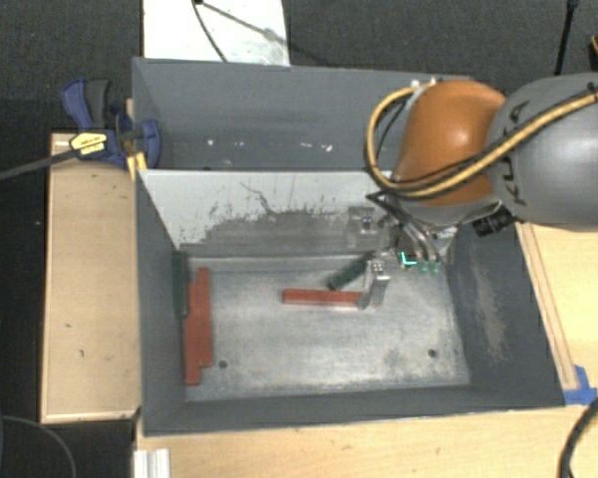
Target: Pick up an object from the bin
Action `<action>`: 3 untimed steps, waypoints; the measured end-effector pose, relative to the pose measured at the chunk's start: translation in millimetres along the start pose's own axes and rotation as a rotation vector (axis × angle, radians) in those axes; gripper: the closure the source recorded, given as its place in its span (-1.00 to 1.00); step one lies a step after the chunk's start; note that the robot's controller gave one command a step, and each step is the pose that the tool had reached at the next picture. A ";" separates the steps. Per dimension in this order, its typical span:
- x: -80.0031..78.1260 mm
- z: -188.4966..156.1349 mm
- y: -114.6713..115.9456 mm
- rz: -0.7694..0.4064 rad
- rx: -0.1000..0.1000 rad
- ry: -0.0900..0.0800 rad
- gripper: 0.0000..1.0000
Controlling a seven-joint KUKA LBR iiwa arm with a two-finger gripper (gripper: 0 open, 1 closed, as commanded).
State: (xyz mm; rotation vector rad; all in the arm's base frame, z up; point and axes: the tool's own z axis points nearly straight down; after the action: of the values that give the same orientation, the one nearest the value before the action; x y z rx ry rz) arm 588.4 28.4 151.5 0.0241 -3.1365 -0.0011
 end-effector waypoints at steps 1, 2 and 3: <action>-3.1 84.0 -22.3 -0.160 0.001 -0.002 -1.00; -4.5 80.4 -21.6 -0.158 0.000 -0.006 1.00; 44.4 -28.3 -78.0 -0.081 0.003 -0.014 1.00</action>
Offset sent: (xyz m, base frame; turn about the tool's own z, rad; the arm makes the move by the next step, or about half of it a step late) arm 0.0040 -0.0213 -0.0815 -0.1610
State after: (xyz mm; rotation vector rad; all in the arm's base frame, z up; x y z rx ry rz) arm 545.4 -50.3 180.0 0.1512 -3.1465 0.0037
